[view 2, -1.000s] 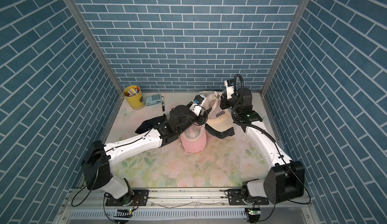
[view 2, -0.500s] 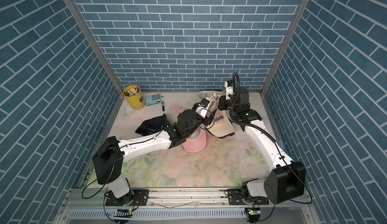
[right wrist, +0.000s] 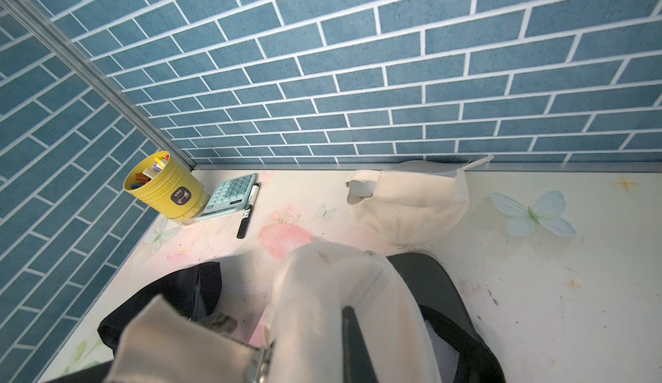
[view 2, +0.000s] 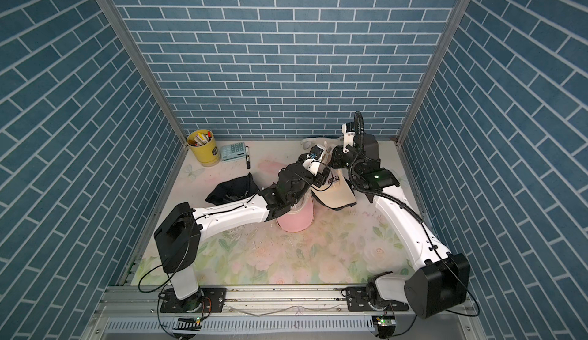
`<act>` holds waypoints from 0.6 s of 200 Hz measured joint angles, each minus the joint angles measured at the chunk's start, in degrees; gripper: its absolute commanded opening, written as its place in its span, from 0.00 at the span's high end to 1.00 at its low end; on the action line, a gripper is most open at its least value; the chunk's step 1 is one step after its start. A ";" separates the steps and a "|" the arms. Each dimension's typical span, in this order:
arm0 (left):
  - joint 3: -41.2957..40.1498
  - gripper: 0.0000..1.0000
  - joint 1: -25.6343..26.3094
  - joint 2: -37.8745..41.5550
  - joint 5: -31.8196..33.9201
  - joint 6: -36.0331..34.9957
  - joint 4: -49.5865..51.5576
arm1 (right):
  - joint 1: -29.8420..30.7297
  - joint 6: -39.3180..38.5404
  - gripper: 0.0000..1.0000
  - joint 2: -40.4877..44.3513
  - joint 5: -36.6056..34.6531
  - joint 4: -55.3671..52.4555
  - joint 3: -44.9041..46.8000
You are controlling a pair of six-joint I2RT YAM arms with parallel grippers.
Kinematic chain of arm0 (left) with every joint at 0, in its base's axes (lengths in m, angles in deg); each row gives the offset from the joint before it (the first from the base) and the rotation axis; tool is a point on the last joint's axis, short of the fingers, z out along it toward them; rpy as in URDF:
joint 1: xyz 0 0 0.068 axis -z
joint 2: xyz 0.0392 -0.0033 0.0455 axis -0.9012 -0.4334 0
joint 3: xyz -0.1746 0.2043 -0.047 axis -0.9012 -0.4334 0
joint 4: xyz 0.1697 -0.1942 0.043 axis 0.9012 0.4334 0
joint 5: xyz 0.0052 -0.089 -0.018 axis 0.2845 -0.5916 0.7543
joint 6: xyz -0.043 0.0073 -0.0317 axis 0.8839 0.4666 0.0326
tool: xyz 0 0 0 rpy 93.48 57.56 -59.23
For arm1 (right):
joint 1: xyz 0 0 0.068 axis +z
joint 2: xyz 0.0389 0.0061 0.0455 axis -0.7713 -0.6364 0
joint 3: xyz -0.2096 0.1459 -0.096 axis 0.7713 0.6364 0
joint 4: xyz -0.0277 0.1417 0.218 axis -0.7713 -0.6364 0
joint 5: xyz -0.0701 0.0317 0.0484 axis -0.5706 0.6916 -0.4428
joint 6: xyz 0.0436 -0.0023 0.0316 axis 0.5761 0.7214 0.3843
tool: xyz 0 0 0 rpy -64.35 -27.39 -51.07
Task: Open the adjustable buckle of the baseball cap
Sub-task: Pull the adjustable strap on the baseball cap.
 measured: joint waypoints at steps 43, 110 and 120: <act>-0.59 0.80 0.00 -0.98 3.30 -0.26 -2.05 | 0.37 0.00 1.00 0.24 0.00 0.00 0.09; -4.26 1.00 -0.09 3.19 4.22 -1.29 -3.89 | 0.42 -4.55 0.89 2.67 3.02 4.11 6.51; -4.72 1.00 -0.11 4.55 3.85 -1.20 -3.67 | 0.42 -6.93 0.87 3.58 3.69 5.97 9.16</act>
